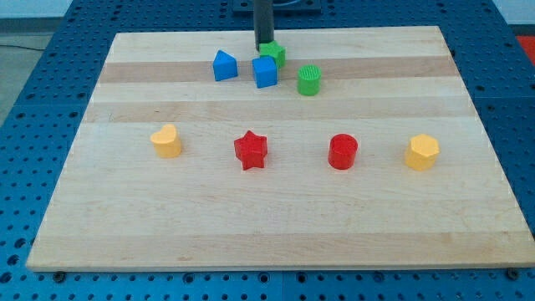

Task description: Drag the green circle into the group of blocks

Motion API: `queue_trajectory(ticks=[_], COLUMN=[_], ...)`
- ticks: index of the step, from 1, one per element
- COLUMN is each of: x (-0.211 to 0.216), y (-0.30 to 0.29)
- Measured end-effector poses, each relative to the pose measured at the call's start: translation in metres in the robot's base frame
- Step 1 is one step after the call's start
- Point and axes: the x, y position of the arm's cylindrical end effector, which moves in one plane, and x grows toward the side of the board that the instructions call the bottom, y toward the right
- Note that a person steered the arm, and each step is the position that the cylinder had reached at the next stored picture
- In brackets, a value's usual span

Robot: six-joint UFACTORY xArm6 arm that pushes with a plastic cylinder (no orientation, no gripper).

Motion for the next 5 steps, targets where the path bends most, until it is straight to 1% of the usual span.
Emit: queue_trajectory(ticks=[1, 2, 3, 4, 5], x=[-0.018, 0.007, 0.029, 0.034, 0.034], y=[0.058, 0.059, 0.035, -0.004, 0.026])
